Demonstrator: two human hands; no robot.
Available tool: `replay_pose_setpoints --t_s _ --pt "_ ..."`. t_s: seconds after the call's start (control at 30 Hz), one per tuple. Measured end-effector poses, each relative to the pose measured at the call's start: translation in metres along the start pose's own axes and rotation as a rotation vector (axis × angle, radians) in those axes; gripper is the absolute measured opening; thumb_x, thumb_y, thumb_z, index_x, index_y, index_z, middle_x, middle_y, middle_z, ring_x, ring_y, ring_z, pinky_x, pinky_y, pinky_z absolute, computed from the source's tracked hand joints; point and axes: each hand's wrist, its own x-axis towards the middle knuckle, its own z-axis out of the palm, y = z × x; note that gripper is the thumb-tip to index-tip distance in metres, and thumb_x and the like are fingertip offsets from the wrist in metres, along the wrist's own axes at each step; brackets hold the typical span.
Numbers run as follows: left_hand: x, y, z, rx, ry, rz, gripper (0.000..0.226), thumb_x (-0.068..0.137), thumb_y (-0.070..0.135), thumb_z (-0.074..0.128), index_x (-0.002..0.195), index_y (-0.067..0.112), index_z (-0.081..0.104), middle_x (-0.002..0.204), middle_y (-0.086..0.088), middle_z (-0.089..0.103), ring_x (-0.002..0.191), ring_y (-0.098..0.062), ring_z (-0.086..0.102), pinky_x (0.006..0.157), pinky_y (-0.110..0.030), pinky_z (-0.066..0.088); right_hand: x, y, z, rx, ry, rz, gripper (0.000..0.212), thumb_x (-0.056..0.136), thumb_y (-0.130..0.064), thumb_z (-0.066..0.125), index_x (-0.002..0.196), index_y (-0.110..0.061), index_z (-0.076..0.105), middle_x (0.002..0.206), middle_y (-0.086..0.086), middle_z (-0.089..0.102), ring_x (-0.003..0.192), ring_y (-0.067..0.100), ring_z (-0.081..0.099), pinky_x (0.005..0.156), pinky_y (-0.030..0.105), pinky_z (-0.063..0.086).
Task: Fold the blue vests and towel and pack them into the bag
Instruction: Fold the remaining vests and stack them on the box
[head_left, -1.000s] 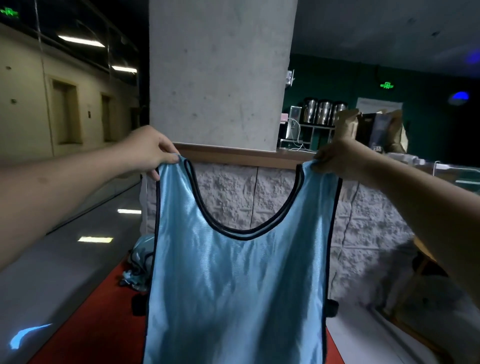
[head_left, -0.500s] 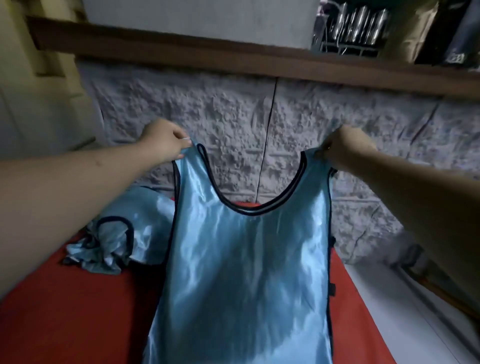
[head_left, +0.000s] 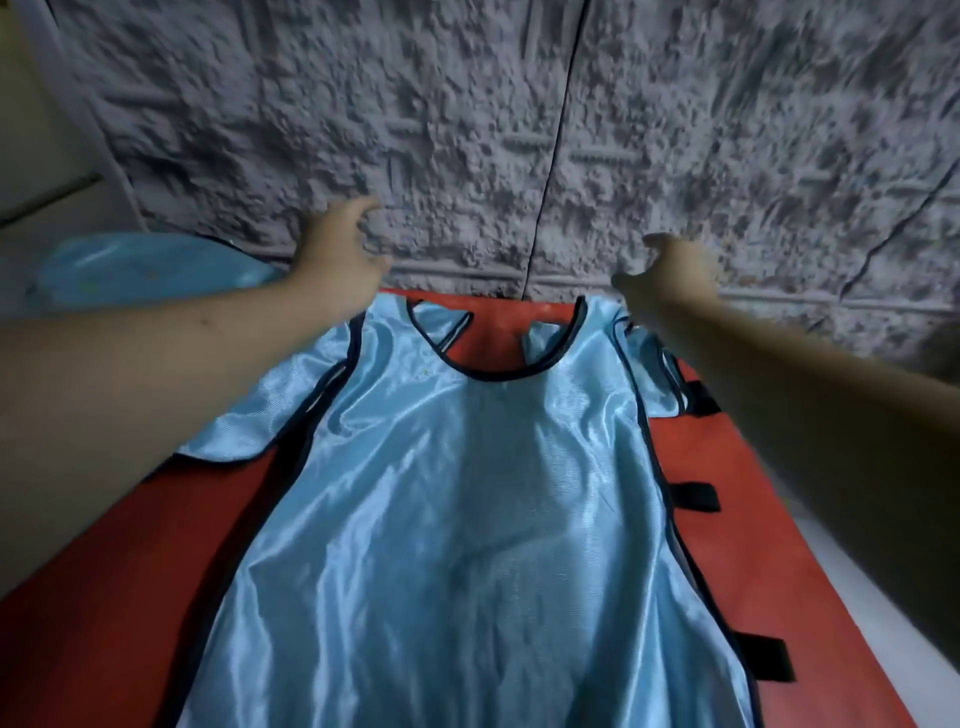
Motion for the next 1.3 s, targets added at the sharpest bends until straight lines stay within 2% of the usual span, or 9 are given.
replay_pose_setpoints --t_s 0.07,0.17,0.33,0.5,0.63,0.77,0.87,1.1,1.3 --pt "-0.041 0.000 -0.008 -0.015 0.012 0.046 0.054 0.094 0.013 0.066 0.143 0.031 0.049 0.116 -0.007 0.065 0.075 -0.018 0.060 0.066 -0.025 0.045 -0.042 0.003 -0.001 0.006 -0.025 -0.062 0.054 0.092 -0.023 0.070 0.143 -0.019 0.052 0.110 0.010 0.068 0.081 0.026 0.070 0.061 0.030 0.055" --pt "-0.124 -0.013 -0.019 -0.085 -0.094 0.105 0.042 0.090 0.016 0.069 0.119 0.045 0.059 0.111 0.007 0.065 0.083 -0.008 0.065 0.074 -0.028 0.054 -0.133 0.030 -0.007 -0.007 -0.161 -0.047 0.051 0.090 -0.025 0.071 0.138 -0.019 0.056 0.119 0.010 0.068 0.096 0.027 0.069 0.079 0.033 0.055" --pt "-0.256 -0.045 -0.039 0.036 -0.186 0.110 0.042 0.080 0.003 0.077 0.106 0.034 0.066 0.099 0.023 0.054 0.092 0.003 0.055 0.082 -0.010 0.037 -0.276 0.088 -0.031 -0.057 -0.281 0.135 0.055 0.084 -0.019 0.070 0.137 -0.022 0.057 0.123 0.004 0.069 0.107 0.025 0.066 0.085 0.031 0.049" --pt "-0.323 -0.067 -0.064 0.356 -0.238 -0.188 0.049 0.078 0.023 0.077 0.120 0.041 0.059 0.119 0.003 0.060 0.107 -0.025 0.060 0.096 -0.034 0.046 -0.347 0.119 -0.050 -0.192 -0.311 0.235 0.077 0.080 -0.025 0.067 0.150 -0.013 0.037 0.143 0.010 0.052 0.125 0.033 0.054 0.103 0.039 0.041" --pt "-0.343 -0.068 -0.074 0.292 -0.324 -0.447 0.076 0.084 0.037 0.076 0.148 0.018 0.041 0.135 -0.005 0.061 0.124 -0.026 0.058 0.101 -0.034 0.046 -0.374 0.116 -0.063 -0.258 -0.289 0.355 0.038 0.092 -0.035 0.054 0.117 -0.007 0.056 0.118 0.014 0.062 0.111 0.035 0.059 0.093 0.037 0.046" --pt "-0.353 -0.078 -0.076 0.178 -0.257 -0.526 0.026 0.077 0.030 0.081 0.088 0.009 0.070 0.086 -0.003 0.073 0.079 -0.021 0.069 0.069 -0.031 0.052 -0.379 0.128 -0.058 -0.187 -0.342 0.422 0.036 0.078 -0.043 0.057 0.075 -0.007 0.063 0.081 0.008 0.070 0.084 0.031 0.069 0.066 0.031 0.048" --pt "-0.359 -0.083 -0.079 0.133 -0.237 -0.514 0.036 0.075 0.023 0.079 0.057 0.010 0.050 0.053 0.001 0.054 0.048 -0.014 0.048 0.049 -0.029 0.034 -0.375 0.132 -0.053 -0.199 -0.387 0.420 0.042 0.079 -0.046 0.057 0.068 -0.007 0.067 0.066 0.005 0.067 0.072 0.029 0.068 0.058 0.028 0.045" --pt "-0.354 -0.058 -0.075 -0.033 -0.197 -0.462 0.034 0.075 0.015 0.072 0.061 0.014 0.042 0.054 0.002 0.042 0.047 -0.013 0.039 0.044 -0.026 0.029 -0.365 0.113 -0.051 0.289 -0.257 0.495 0.021 0.080 -0.020 0.062 0.072 -0.001 0.064 0.066 0.016 0.068 0.063 0.034 0.067 0.059 0.039 0.053" --pt "-0.350 -0.072 -0.080 -0.345 -0.172 -0.708 0.027 0.073 0.005 0.080 0.092 0.006 0.061 0.086 -0.017 0.073 0.080 -0.034 0.071 0.076 -0.048 0.057 -0.360 0.126 -0.062 0.526 -0.292 0.715 0.010 0.076 0.009 0.069 0.071 0.005 0.062 0.062 0.018 0.059 0.056 0.025 0.055 0.052 0.031 0.042"
